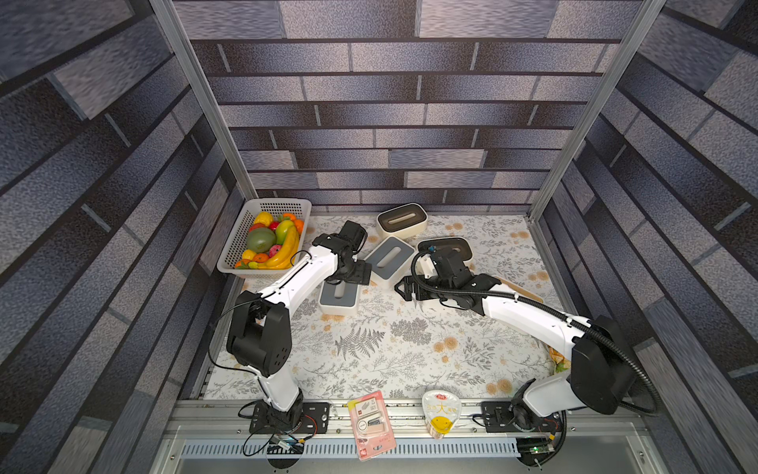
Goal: Stack the tissue boxes
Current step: Pick up the tissue box from the center of the board.
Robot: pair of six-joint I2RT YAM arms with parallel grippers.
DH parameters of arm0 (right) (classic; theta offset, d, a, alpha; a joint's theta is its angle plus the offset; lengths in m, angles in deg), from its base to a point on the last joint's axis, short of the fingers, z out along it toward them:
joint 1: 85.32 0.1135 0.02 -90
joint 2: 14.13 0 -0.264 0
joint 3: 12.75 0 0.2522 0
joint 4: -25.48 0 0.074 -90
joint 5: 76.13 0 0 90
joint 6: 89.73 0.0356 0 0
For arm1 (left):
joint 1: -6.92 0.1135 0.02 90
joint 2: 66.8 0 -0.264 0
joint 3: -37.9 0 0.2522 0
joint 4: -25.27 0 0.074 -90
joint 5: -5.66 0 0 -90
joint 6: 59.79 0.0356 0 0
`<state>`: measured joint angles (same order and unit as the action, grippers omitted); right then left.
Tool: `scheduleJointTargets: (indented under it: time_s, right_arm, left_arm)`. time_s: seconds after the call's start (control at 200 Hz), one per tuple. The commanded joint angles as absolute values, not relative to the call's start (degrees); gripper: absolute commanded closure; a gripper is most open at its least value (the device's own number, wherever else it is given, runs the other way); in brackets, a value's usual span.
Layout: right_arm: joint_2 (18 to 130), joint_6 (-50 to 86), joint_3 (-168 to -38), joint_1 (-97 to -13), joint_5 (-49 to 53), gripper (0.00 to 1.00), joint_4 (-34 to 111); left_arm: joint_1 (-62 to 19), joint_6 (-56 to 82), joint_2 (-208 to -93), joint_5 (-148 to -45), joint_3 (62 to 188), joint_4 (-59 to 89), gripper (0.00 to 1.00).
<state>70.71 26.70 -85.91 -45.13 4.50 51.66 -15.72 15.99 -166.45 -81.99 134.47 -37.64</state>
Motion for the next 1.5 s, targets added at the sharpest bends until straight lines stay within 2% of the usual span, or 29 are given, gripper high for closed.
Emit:
scheduleJointTargets:
  time_s: [0.0, 0.15, 0.551, 0.857, 1.173, 1.273, 1.493]
  right_arm:
    - [70.9, 27.6, -85.6, -44.7, 3.6, 0.0, 49.6]
    - [71.6, 29.1, -85.0, -44.8, 2.0, 0.0, 47.5]
    - [72.3, 28.2, -84.8, -44.7, 1.7, 0.0, 47.9]
    - [72.1, 27.5, -84.8, -44.8, 2.7, 0.0, 49.4]
    - [71.9, 27.1, -84.2, -44.7, 2.4, 0.0, 49.6]
    - [72.3, 26.9, -84.6, -44.7, 1.7, 0.0, 49.8]
    - [72.6, 26.8, -84.8, -44.7, 1.5, 0.0, 49.9]
  left_arm:
    - [-14.4, 13.3, -168.7, -83.3, 135.9, -38.6, 0.11]
    - [-14.2, 11.9, -171.0, -83.8, 136.7, -38.4, 0.17]
    - [-15.4, 11.0, -174.7, -84.0, 138.2, -38.5, 0.22]
    - [-16.2, 10.0, -178.1, -80.3, 140.1, -39.6, 0.26]
    - [-16.0, 9.8, -179.3, -80.3, 140.4, -39.7, 0.36]
    - [-16.0, 9.5, -179.5, -81.1, 140.7, -39.5, 0.43]
    - [-16.0, 9.2, -179.6, -80.7, 141.0, -40.0, 0.42]
